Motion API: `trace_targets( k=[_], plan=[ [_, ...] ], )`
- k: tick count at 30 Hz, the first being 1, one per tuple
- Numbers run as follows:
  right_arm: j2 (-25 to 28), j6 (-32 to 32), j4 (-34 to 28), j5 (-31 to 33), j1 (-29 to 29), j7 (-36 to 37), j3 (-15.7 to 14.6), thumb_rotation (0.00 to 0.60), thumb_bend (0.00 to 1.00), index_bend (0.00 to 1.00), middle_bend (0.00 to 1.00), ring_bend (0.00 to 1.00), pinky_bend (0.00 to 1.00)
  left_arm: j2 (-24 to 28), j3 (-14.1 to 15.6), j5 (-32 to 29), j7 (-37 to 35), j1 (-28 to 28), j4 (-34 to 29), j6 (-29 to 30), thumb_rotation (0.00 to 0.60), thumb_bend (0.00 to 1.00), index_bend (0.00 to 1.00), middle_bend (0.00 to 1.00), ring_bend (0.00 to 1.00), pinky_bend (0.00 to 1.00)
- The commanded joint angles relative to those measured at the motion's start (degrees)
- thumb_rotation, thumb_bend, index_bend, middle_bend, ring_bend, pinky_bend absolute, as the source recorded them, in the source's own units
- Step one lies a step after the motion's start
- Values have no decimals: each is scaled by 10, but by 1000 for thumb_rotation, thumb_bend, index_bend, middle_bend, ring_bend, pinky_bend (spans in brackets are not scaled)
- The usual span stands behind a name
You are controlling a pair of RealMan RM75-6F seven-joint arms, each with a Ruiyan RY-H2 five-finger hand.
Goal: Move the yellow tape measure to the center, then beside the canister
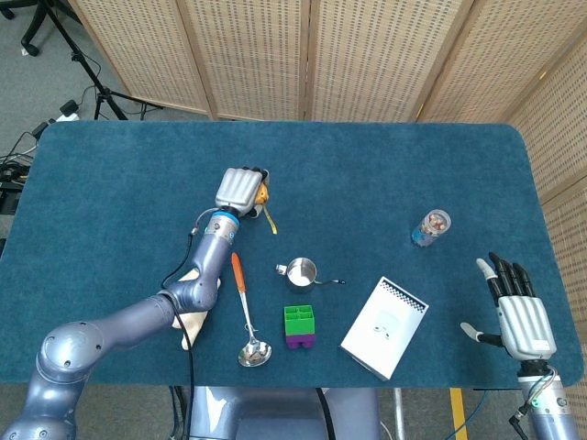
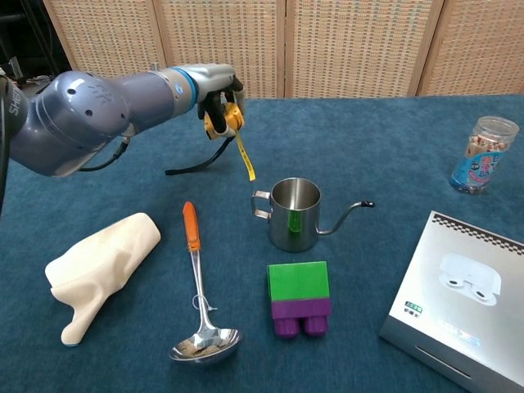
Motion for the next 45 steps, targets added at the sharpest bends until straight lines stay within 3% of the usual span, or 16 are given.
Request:
trace_targets(
  k=[1,13,21,24,27,29,35,45],
  plan=[
    [3,4,-1,0,-2,8,1,600,33,0,0,0,0,-38,6,-9,9,-22,35,-23,600,449,850,469,488,481],
    [6,-5,7,12,0,26,4,600,32,0,0,0,0,-123,-22,-12,-17,-85,171,-78,600,443,850,469,486,481],
    [7,-11,16,26,0,41,10,600,31,0,0,0,0,-156,-43,17,-62,-126,226,-95,600,431,834,464,484,481],
    [8,-11,19,27,0,45,11,600,29,0,0,0,0,-166,-47,32,-81,-136,242,-99,600,404,707,373,418,481],
    [7,-14,20,27,1,46,9,600,30,0,0,0,0,-170,-45,45,-94,-138,256,-123,600,361,427,92,148,364],
    [7,-14,20,26,1,48,9,600,29,0,0,0,0,-167,-42,49,-97,-136,260,-155,600,339,295,5,26,256],
    [7,-12,20,27,0,48,10,600,29,0,0,0,0,-162,-40,55,-102,-135,276,-183,600,275,87,0,0,72],
    [6,-12,19,26,0,42,9,600,29,0,0,0,0,-141,-41,85,-138,-118,258,-148,600,244,32,0,0,20]
  ],
)
